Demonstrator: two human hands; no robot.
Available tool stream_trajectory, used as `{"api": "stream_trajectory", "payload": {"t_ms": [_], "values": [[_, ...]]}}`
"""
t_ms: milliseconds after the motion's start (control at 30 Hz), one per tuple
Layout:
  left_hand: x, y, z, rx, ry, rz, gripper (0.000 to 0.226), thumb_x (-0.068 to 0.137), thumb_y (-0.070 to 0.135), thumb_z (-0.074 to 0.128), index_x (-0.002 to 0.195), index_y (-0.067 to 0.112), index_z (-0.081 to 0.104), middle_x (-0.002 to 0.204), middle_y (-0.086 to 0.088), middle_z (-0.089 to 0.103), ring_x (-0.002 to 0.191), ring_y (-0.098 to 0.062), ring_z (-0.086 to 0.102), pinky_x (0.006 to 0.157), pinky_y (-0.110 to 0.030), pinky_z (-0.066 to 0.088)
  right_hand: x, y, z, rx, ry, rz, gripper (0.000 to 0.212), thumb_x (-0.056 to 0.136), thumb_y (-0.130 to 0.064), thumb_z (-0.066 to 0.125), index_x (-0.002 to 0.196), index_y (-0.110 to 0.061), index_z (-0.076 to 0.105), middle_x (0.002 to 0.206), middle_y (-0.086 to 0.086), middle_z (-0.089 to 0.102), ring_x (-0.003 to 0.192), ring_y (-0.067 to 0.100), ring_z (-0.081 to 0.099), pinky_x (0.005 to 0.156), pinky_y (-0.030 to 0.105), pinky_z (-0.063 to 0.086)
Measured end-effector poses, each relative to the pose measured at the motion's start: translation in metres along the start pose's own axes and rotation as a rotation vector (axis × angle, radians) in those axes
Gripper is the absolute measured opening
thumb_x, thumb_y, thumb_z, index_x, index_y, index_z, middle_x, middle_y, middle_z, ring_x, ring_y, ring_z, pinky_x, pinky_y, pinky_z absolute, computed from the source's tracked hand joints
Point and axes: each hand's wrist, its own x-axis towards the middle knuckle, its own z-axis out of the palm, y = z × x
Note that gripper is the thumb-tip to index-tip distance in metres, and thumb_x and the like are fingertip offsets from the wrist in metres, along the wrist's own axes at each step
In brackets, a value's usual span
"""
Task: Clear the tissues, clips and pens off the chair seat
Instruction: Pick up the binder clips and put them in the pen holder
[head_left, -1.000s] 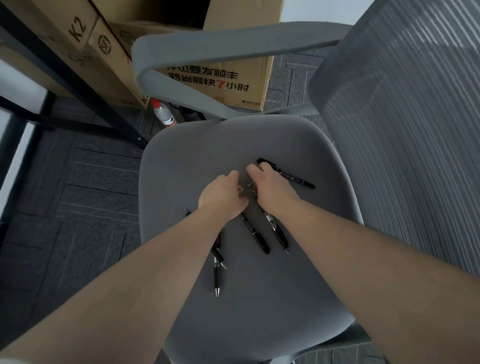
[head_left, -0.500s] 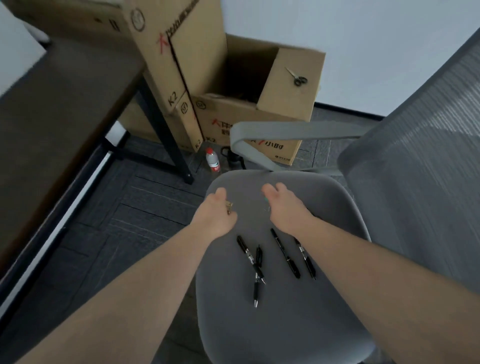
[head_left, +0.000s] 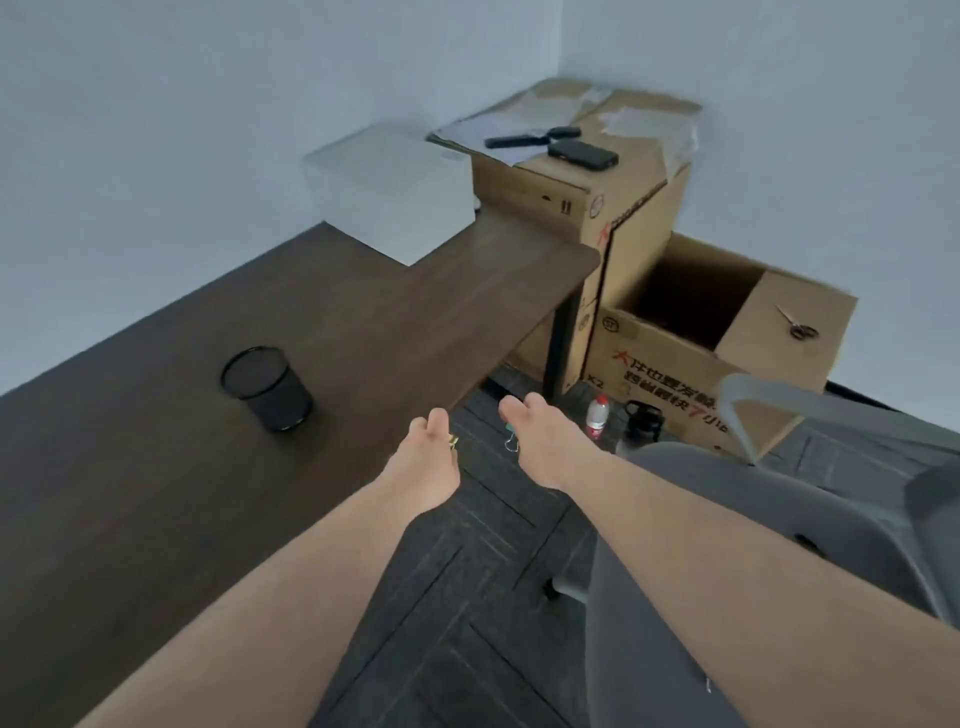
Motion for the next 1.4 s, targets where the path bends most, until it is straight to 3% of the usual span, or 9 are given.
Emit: {"api": "stream_trajectory", "payload": {"t_ms": [100,267,467,733,867,1033,1133,1300,1400], "values": [[-0.015,-0.059,-0.04,-0.009,0.011,-0.054,0.023,0.096,0.016,0.042,0.115,0.006,0.034,0.1,-0.01,0.037,0.091,-0.035,0.054,0.075,-0.04,0.04,0.017,-0.074,0.001,-0.014,-0.002,-0.065,0.037,0.088,0.004,0.04,0.122,-0.012,0.036,0.112,0.017,0.039,0.086,0.03,0.043,0.073,0.042,0.043],[-0.027,-0.136,-0.103,-0.013,0.049,-0.089,0.025,0.097,0.015,0.041,0.117,0.001,0.034,0.109,-0.017,0.044,0.083,-0.029,0.047,0.072,-0.035,0.037,0.049,-0.173,0.005,-0.022,0.029,-0.146,0.032,0.089,0.002,0.042,0.118,-0.011,0.039,0.113,0.018,0.042,0.089,0.033,0.048,0.079,0.044,0.046],[-0.008,-0.188,-0.156,-0.118,0.126,-0.169,0.027,0.095,0.01,0.043,0.119,0.002,0.035,0.111,-0.021,0.047,0.082,-0.025,0.047,0.069,-0.032,0.036,0.098,-0.241,0.008,-0.028,0.047,-0.229,0.031,0.089,0.001,0.046,0.117,-0.012,0.04,0.11,0.016,0.044,0.09,0.032,0.055,0.083,0.047,0.053],[0.046,-0.21,-0.172,-0.149,0.097,-0.251,0.024,0.092,0.008,0.045,0.115,0.005,0.037,0.103,-0.019,0.05,0.079,-0.027,0.048,0.056,-0.028,0.033,0.18,-0.263,0.007,-0.028,-0.011,-0.312,0.03,0.091,0.001,0.044,0.118,-0.013,0.041,0.112,0.017,0.044,0.087,0.031,0.052,0.08,0.043,0.05],[0.075,-0.213,-0.173,-0.14,0.078,-0.297,0.014,0.09,0.009,0.046,0.099,0.011,0.035,0.094,-0.012,0.049,0.078,-0.026,0.048,0.05,-0.027,0.031,0.212,-0.269,0.006,-0.004,-0.122,-0.315,0.03,0.092,-0.005,0.048,0.121,-0.012,0.042,0.116,0.018,0.045,0.096,0.034,0.055,0.086,0.046,0.051],[0.099,-0.212,-0.173,-0.131,0.08,-0.341,0.017,0.088,0.01,0.047,0.103,0.008,0.041,0.096,-0.012,0.052,0.081,-0.027,0.05,0.065,-0.033,0.039,0.24,-0.268,0.011,-0.063,-0.243,-0.345,0.032,0.09,-0.009,0.052,0.121,-0.011,0.043,0.117,0.018,0.048,0.097,0.035,0.056,0.083,0.043,0.051],[0.107,-0.216,-0.173,-0.07,0.07,-0.35,0.024,0.087,0.014,0.05,0.109,0.006,0.045,0.108,-0.014,0.06,0.094,-0.03,0.056,0.074,-0.035,0.044,0.246,-0.269,0.015,-0.065,-0.271,-0.361,0.033,0.09,-0.011,0.053,0.122,-0.011,0.045,0.118,0.017,0.049,0.101,0.036,0.056,0.079,0.04,0.049],[0.114,-0.223,-0.171,-0.048,0.08,-0.384,0.02,0.085,0.017,0.053,0.102,0.007,0.047,0.095,-0.006,0.054,0.096,-0.029,0.057,0.074,-0.034,0.045,0.252,-0.271,0.021,-0.05,-0.288,-0.391,0.033,0.089,-0.009,0.049,0.122,-0.009,0.047,0.118,0.017,0.051,0.101,0.037,0.056,0.072,0.037,0.042],[0.115,-0.223,-0.167,-0.057,0.087,-0.401,0.025,0.085,0.017,0.053,0.107,0.005,0.05,0.101,-0.009,0.059,0.098,-0.029,0.058,0.076,-0.034,0.046,0.254,-0.269,0.025,-0.056,-0.291,-0.406,0.033,0.089,-0.009,0.049,0.121,-0.009,0.048,0.118,0.016,0.052,0.102,0.037,0.056,0.072,0.037,0.042]]}}
